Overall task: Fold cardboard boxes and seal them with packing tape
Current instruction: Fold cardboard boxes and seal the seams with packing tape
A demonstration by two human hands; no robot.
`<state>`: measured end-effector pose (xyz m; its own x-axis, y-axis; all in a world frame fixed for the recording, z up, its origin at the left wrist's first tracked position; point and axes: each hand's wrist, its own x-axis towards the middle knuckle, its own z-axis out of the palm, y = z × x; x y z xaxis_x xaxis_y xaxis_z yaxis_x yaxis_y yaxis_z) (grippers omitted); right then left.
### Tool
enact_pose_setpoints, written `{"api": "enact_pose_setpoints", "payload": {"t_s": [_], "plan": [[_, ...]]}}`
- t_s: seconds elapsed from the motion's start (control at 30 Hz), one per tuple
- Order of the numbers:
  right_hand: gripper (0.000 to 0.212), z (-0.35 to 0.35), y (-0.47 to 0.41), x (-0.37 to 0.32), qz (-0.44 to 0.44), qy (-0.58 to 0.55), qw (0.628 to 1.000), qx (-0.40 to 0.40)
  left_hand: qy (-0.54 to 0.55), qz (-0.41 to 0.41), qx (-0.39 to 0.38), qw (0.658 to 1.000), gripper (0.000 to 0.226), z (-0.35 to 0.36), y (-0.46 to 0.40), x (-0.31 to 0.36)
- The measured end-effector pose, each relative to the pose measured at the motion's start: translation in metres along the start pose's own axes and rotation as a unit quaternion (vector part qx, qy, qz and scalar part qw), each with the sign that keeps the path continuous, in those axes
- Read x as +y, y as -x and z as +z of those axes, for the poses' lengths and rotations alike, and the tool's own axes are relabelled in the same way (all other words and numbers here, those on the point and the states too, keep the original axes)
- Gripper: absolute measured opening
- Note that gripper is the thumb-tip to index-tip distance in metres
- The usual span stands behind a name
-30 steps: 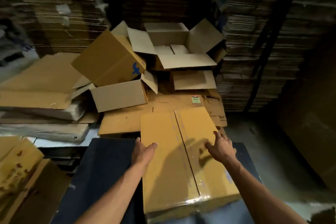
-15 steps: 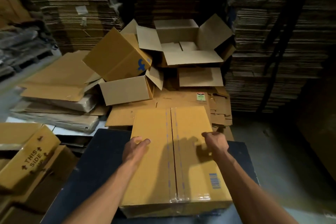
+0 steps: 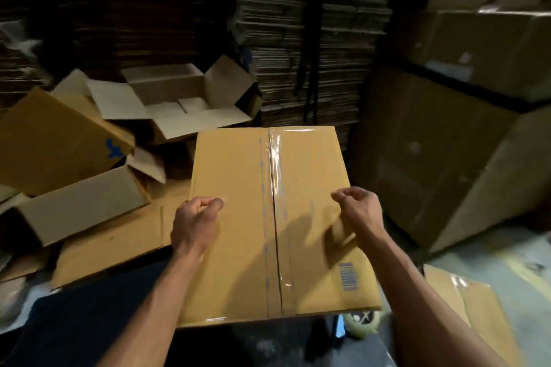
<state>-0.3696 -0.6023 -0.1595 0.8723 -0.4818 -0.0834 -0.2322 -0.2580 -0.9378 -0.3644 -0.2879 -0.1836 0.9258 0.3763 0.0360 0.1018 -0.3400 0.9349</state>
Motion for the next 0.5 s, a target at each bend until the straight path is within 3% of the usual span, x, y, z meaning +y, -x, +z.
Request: {"api": "enact_pose_setpoints", "payload": {"t_s": [0.2,0.4,0.5], "plan": [[0.016,-0.139,0.017,0.029,-0.005,0.011,0.987,0.161,0.046,0.049,-0.143,0.987,0.051,0.11,0.051,0.067],[0.012,-0.289,0.032,0.088,0.032,0.02,0.961,0.274,0.078,0.057,-0.29,0.952,0.034,0.247,0.13,0.112],[0.016,-0.366,0.023,0.134,0.064,0.023,0.948,0.311,0.062,0.068,-0.344,0.934,0.046,0.327,0.175,0.126]]}}
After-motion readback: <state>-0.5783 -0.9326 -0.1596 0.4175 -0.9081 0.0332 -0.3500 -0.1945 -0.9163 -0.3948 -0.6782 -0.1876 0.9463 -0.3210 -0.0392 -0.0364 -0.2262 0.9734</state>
